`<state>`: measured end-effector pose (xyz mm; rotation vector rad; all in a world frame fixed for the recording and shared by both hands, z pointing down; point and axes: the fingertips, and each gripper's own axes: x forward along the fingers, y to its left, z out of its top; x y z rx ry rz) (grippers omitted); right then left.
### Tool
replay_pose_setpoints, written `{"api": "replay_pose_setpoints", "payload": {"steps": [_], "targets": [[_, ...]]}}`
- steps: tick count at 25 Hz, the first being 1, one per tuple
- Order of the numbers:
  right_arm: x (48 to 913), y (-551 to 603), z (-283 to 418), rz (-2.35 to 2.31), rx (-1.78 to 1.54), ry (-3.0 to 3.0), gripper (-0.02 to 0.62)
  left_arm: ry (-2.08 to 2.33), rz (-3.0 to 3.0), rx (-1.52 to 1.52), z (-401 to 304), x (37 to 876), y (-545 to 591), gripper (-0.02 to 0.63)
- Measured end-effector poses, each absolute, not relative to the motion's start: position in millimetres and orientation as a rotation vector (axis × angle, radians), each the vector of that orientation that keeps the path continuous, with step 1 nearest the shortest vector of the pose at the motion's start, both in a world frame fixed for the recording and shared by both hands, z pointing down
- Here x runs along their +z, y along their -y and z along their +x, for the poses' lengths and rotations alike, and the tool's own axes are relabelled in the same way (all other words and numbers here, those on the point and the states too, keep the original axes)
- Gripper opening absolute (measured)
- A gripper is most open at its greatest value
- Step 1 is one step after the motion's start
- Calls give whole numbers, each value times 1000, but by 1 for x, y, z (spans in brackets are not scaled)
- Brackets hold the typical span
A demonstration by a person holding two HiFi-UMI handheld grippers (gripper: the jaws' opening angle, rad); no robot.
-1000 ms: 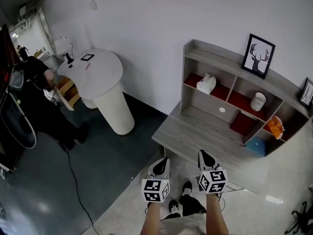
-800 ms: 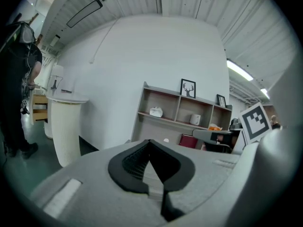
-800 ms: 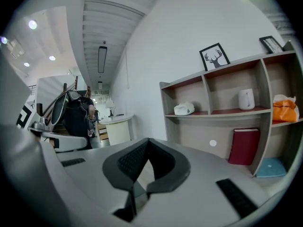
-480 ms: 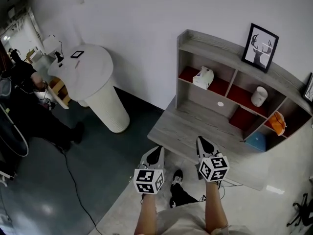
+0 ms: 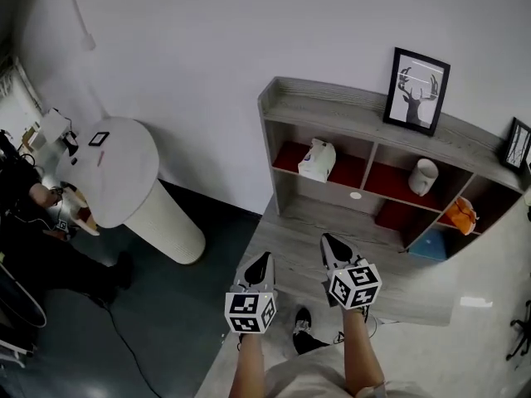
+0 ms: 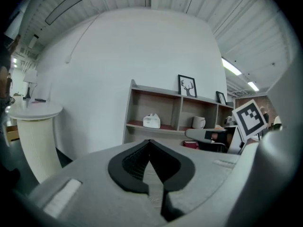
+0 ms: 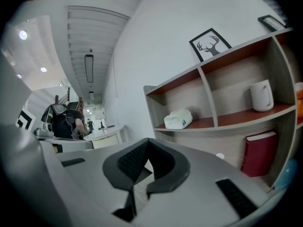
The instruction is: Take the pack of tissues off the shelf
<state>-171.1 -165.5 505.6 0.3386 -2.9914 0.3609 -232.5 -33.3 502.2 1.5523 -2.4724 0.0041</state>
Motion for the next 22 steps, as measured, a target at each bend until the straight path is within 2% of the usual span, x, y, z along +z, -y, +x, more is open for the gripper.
{"api": "replay_pose_setpoints", "payload": {"steps": [12,22], "targets": [[482,231,-248,352,332,3031,14,2424,1639,38,-296,492,105,8],[485,275,-269,494,258,2982,14,2370,1740,97,-315,485,163,8]]}}
